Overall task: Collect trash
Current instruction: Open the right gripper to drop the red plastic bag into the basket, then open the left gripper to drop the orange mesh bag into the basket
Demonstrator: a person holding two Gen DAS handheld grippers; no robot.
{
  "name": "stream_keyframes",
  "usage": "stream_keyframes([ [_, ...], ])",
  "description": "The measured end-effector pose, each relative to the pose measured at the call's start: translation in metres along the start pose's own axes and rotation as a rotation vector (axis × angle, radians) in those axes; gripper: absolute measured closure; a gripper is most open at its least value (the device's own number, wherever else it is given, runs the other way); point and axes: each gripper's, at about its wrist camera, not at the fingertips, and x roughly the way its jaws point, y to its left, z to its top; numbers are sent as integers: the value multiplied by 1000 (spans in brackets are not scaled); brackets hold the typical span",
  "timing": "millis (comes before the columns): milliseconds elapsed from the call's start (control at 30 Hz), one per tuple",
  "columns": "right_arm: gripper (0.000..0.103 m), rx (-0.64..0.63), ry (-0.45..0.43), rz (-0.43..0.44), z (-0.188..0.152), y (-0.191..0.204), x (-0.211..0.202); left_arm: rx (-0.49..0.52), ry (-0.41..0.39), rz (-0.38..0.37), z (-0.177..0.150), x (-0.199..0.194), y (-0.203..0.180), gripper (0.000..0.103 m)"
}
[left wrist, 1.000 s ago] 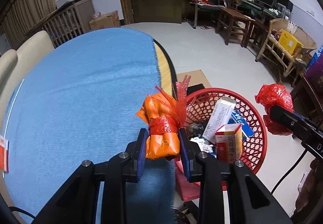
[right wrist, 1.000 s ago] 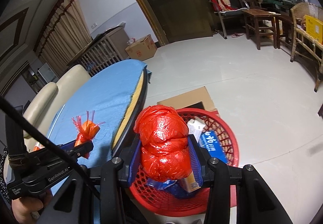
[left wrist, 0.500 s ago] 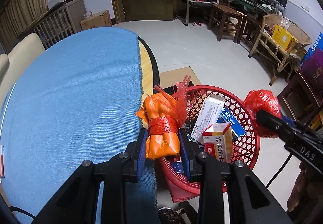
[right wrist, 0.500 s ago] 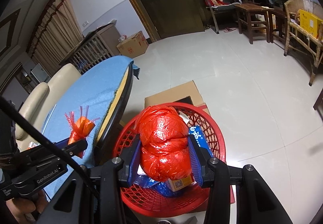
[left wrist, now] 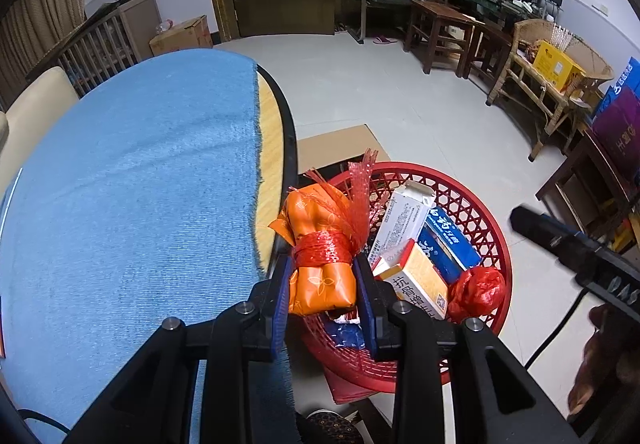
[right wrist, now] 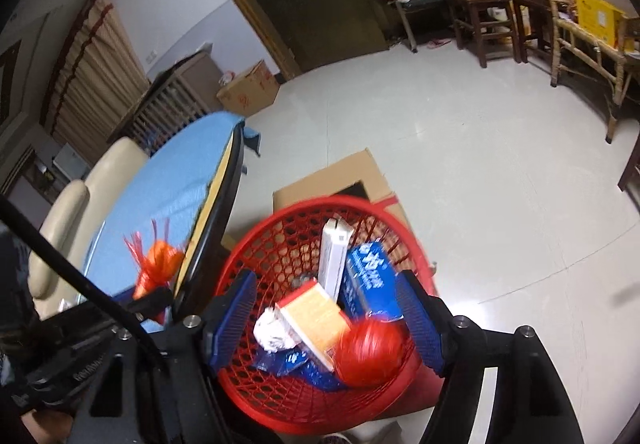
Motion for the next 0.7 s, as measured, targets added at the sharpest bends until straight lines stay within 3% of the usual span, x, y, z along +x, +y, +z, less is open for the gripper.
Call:
stream_keyframes([
  [700,28,57,-99,19,19,-19,-35,38,33,-23,7,18,-26,71],
])
